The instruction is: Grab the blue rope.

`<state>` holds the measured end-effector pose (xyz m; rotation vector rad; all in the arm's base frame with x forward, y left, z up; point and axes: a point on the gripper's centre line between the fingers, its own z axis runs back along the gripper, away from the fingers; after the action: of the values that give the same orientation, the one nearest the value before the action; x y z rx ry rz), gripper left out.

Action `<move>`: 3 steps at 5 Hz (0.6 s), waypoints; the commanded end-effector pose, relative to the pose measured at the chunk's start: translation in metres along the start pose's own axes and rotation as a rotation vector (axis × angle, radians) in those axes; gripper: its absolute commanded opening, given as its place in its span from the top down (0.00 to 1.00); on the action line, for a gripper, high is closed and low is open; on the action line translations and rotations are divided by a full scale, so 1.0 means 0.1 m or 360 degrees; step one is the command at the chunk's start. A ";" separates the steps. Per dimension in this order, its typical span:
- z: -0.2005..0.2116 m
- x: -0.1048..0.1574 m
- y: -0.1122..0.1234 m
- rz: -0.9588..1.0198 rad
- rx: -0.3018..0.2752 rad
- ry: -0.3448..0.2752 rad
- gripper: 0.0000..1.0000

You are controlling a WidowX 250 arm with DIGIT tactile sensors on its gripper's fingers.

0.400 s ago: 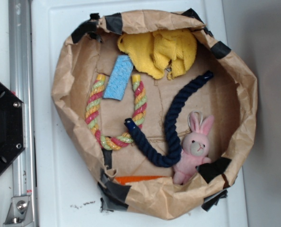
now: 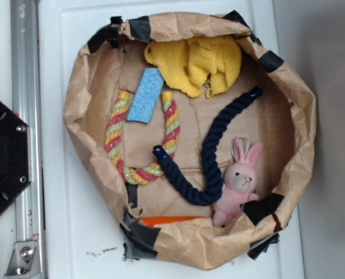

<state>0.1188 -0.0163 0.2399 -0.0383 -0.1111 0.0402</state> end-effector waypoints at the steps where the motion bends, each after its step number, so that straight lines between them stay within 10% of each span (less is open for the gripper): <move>1: -0.62 0.76 0.22 0.0269 -0.0007 -0.0033 0.00; 3: -1.36 1.16 0.23 0.0482 -0.0040 -0.0015 0.00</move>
<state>0.2458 -0.0020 0.1069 -0.0776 -0.0753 0.3174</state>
